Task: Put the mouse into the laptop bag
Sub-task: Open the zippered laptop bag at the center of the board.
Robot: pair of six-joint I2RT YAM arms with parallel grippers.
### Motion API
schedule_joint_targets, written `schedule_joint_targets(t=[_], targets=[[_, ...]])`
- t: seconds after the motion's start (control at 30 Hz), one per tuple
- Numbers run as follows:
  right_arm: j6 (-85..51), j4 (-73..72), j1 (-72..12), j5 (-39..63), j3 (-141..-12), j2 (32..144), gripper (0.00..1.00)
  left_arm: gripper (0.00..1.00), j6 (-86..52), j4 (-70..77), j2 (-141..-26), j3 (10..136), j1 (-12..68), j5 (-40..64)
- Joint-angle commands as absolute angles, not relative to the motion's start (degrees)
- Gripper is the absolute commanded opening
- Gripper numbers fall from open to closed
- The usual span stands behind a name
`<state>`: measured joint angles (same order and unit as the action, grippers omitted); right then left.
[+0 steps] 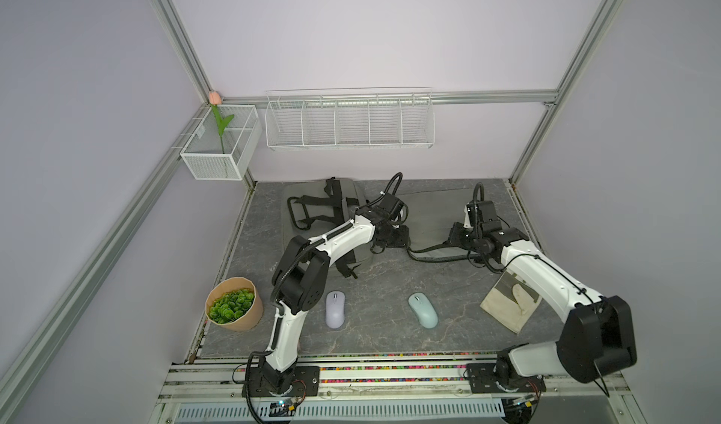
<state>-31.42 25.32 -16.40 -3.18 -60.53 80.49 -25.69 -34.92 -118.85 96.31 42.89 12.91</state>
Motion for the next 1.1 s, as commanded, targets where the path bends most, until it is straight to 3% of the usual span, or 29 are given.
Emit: schedule_joint_targets(t=[0.0, 0.03, 0.07, 0.1, 0.37, 0.57, 0.77, 1.07], targets=[[-29.12, 28.56, -15.45, -2.93, -62.37, 79.48, 0.06, 0.64, -22.16, -33.91, -114.84, 96.08, 44.39, 10.55], [-29.01, 28.56, -15.14, -2.39, -62.76, 79.53, 0.06, 0.68, -21.50, -34.05, -114.50, 96.19, 44.83, 9.98], [-29.00, 28.65, -14.56, -1.31, -63.21, 79.66, 0.06, 0.99, -20.67, -34.31, -114.20, 96.48, 45.31, 9.33], [-29.09, 28.65, -14.00, -0.16, -63.66, 79.73, 0.06, 1.00, -19.75, -34.84, -113.96, 96.84, 45.97, 8.19], [-29.59, 29.05, -10.18, 7.74, -66.73, 80.92, 0.06, 0.99, -9.24, -32.01, -112.39, 94.30, 52.83, -5.51], [-29.97, 30.14, -8.53, 13.79, -69.14, 82.10, 0.06, 0.90, -4.02, -25.77, -112.45, 91.49, 56.00, -9.12], [-30.09, 30.45, -8.17, 15.86, -69.18, 80.94, 0.06, 0.80, -1.88, -29.90, -118.51, 99.72, 56.51, -13.82], [-29.53, 31.44, -7.74, 16.07, -69.51, 78.86, 0.06, 0.77, 0.75, -33.83, -125.28, 108.62, 58.48, -17.15]])
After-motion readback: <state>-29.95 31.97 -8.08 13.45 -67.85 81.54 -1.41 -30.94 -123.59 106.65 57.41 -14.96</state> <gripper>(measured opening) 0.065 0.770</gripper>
